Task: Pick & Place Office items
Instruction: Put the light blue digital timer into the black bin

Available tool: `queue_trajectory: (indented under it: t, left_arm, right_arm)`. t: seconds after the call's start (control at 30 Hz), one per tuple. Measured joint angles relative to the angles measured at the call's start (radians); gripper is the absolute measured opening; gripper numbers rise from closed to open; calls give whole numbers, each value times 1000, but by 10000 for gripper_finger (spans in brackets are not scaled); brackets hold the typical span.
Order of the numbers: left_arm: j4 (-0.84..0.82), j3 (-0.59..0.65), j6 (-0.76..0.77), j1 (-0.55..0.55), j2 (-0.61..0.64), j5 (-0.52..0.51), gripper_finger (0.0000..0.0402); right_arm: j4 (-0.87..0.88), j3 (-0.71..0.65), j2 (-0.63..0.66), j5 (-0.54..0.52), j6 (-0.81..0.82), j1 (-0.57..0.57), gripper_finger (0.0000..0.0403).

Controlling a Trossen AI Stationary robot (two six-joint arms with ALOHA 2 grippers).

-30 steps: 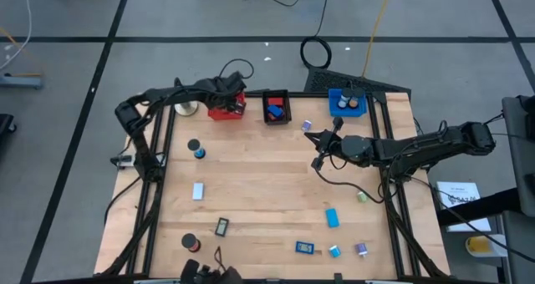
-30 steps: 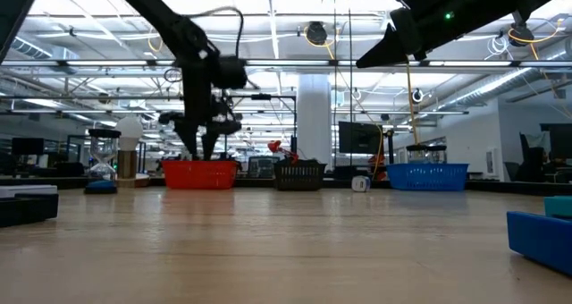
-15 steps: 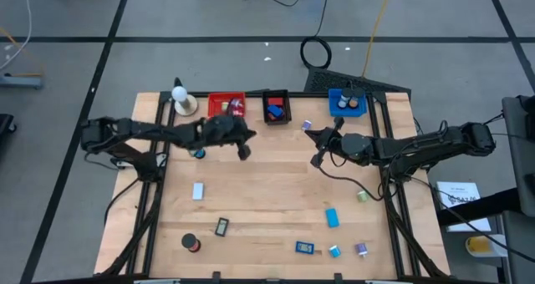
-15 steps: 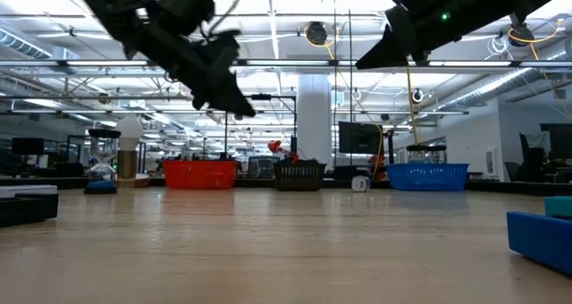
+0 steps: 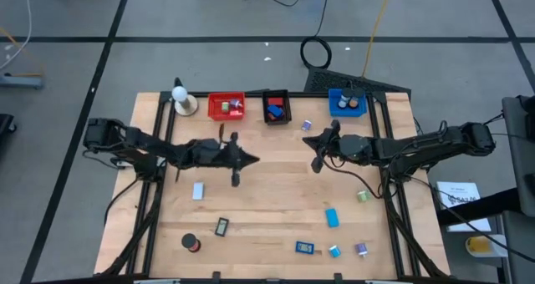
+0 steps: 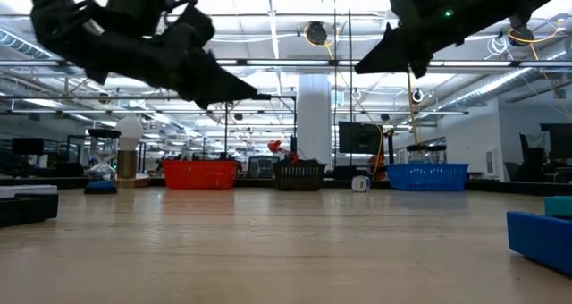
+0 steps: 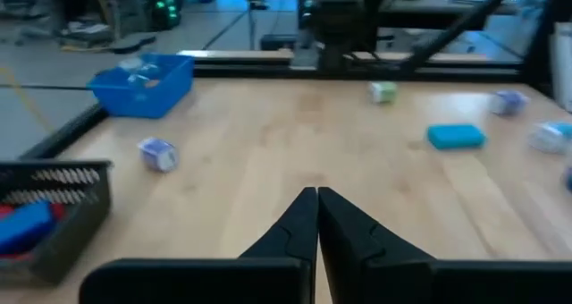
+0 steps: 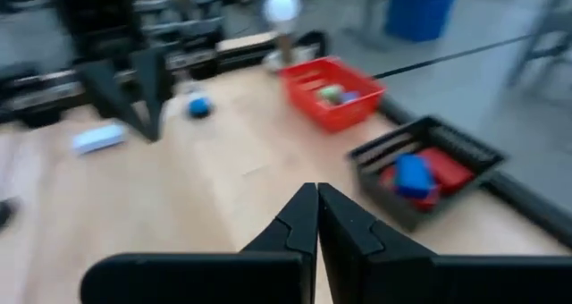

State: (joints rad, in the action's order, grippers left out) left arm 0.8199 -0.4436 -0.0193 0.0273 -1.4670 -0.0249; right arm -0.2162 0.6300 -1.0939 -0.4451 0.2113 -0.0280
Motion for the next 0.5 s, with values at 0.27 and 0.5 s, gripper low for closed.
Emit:
queue_trajectory:
  t: [0.27,0.5]
  left_arm:
    - [68,66,1,-43,-1,24,5]
    - [56,65,2,-43,-1,24,22]
  right_arm:
    - [289,43,3,30,163,-83,1]
    - [609,180,1,-58,375,-229,0]
